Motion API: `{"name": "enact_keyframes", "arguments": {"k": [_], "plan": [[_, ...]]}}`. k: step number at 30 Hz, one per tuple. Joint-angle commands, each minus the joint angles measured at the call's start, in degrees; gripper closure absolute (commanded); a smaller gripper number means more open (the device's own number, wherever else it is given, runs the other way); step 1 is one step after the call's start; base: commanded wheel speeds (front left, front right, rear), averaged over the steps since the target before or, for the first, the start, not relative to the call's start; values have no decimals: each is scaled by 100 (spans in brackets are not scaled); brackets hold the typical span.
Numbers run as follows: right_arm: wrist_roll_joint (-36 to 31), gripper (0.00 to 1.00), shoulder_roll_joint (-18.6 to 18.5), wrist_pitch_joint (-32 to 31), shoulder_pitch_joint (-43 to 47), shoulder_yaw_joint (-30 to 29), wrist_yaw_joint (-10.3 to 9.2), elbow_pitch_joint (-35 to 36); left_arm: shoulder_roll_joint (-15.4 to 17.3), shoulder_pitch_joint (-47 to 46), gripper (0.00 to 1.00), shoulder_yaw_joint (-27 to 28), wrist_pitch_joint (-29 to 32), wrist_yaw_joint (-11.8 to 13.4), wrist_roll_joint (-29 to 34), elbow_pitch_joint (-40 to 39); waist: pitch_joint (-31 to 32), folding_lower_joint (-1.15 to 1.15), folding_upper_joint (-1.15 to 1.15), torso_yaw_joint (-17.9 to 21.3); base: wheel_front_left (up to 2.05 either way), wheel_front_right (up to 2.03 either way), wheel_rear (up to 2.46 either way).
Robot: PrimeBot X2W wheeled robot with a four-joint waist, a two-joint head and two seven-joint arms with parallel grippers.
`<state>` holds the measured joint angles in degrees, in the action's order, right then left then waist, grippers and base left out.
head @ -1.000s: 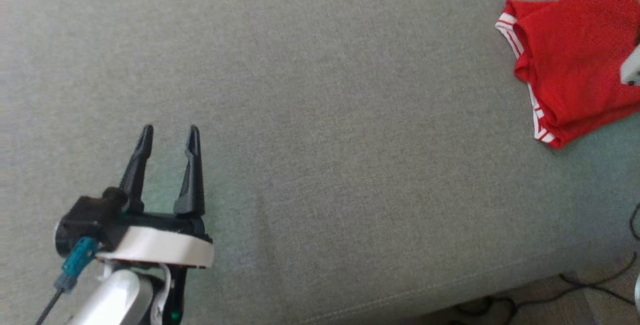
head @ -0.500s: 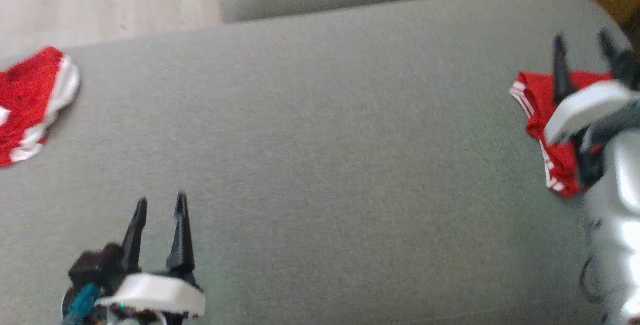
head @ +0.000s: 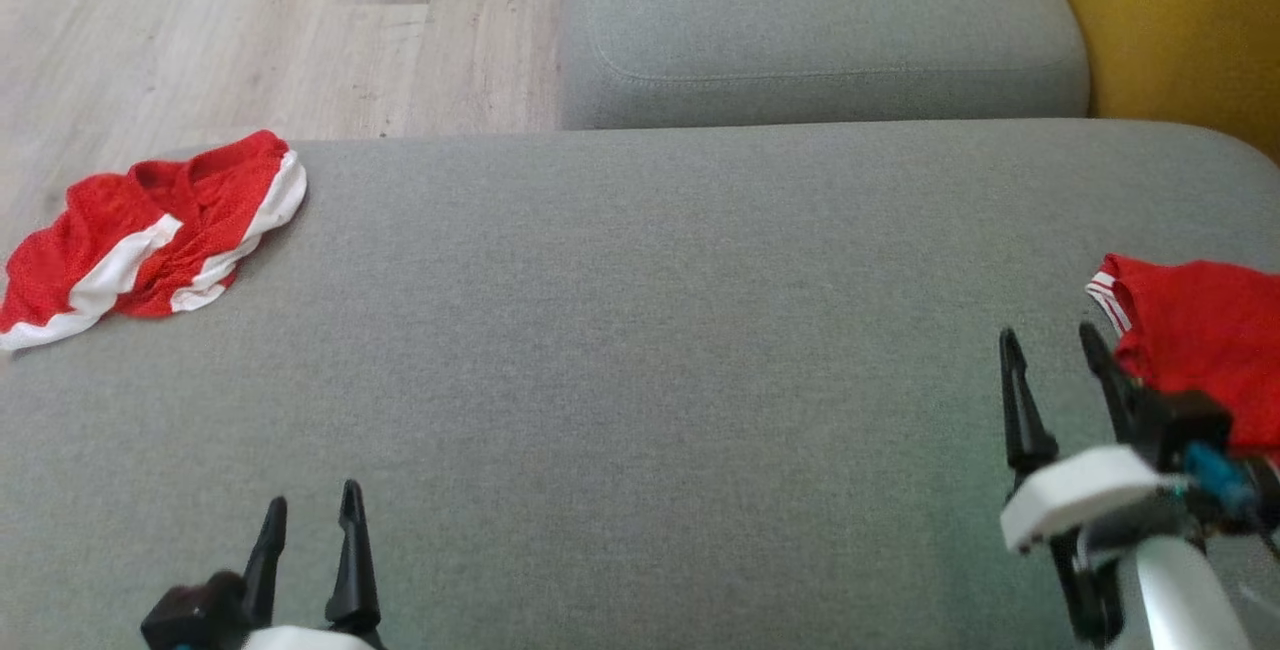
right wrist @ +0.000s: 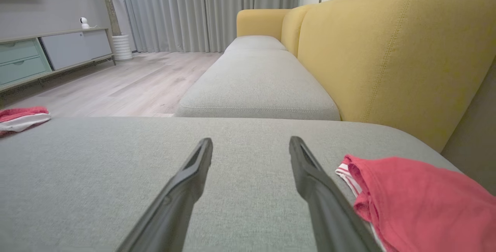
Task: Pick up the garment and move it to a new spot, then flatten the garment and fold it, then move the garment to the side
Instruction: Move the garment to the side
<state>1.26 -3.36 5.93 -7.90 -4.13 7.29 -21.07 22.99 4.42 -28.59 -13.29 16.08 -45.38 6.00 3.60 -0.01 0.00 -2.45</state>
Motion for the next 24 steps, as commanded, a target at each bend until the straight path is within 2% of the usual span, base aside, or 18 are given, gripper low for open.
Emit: {"name": "enact_keyframes", "arguments": {"k": [1, 12, 24], "plan": [[-15, 0, 29, 17, 69, 143, 20, 451, 60, -231, 0, 254, -103, -5, 59, -122, 16, 1, 0, -25, 0, 0, 0], [592, 0, 47, 7, 1318, 429, 20, 1404, -34, -91, 0, 143, -126, 1, 143, -15, 141, 1, 0, -5, 0, 0, 0], [691, 0, 47, -106, 1646, 508, 20, 1645, -64, -27, 0, 53, -108, -19, 120, 30, 228, 1, 0, -31, 0, 0, 0]]}}
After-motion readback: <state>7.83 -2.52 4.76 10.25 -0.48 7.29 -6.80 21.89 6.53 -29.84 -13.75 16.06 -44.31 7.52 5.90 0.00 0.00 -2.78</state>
